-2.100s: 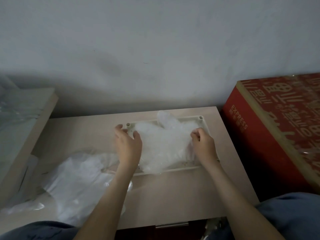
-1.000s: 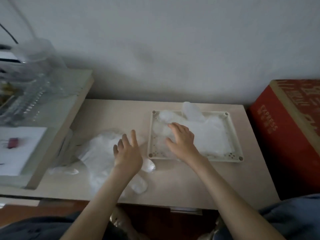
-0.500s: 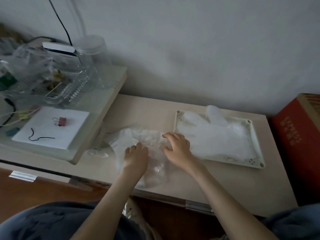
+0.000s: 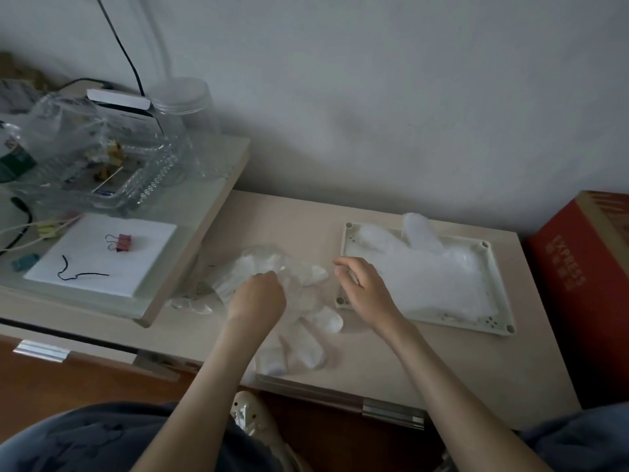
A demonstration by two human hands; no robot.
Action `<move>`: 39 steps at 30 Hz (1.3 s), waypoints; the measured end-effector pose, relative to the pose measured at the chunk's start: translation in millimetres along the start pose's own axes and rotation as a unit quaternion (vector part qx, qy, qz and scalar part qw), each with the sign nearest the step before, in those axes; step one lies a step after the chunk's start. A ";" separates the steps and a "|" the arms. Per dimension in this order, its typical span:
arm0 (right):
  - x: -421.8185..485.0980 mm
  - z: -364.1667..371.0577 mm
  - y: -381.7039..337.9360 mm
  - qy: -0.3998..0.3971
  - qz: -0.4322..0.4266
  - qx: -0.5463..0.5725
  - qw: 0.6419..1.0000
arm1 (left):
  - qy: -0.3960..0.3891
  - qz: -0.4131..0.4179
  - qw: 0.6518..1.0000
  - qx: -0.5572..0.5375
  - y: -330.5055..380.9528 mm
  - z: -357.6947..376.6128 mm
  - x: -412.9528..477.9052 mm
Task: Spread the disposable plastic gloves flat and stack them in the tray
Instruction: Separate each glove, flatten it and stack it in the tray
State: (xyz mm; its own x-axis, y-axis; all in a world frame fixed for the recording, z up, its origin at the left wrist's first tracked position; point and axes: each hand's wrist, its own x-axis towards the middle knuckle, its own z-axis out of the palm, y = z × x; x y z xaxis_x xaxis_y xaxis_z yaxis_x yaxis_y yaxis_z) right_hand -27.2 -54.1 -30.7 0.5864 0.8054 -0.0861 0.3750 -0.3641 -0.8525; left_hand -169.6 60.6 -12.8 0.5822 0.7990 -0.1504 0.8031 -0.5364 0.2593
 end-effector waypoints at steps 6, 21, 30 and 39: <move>2.7 -3.5 -6.9 -0.029 0.033 0.185 0.982 | -0.006 -0.064 0.818 -0.571 26.5 -38.6 -10.7; -5.8 -52.0 -1.7 -0.086 0.090 0.568 0.814 | -0.236 -0.021 0.549 -0.802 59.2 -27.4 -5.5; 3.8 -73.4 19.8 0.100 0.085 0.461 0.878 | -0.237 -0.069 0.556 -0.794 50.6 -24.3 6.1; -3.5 -123.5 57.3 0.183 0.097 0.285 0.936 | -0.187 -0.051 0.800 -0.568 104.7 9.5 18.8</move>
State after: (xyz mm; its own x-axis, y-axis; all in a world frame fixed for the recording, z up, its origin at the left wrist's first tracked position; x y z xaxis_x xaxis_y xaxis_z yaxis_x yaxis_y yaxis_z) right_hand 80.9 -135.6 -15.6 0.8496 0.4980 -0.1737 -0.1459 -0.0945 -0.9848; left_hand -73.4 16.8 2.5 0.6896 0.5708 -0.4457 0.3386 0.2898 0.8952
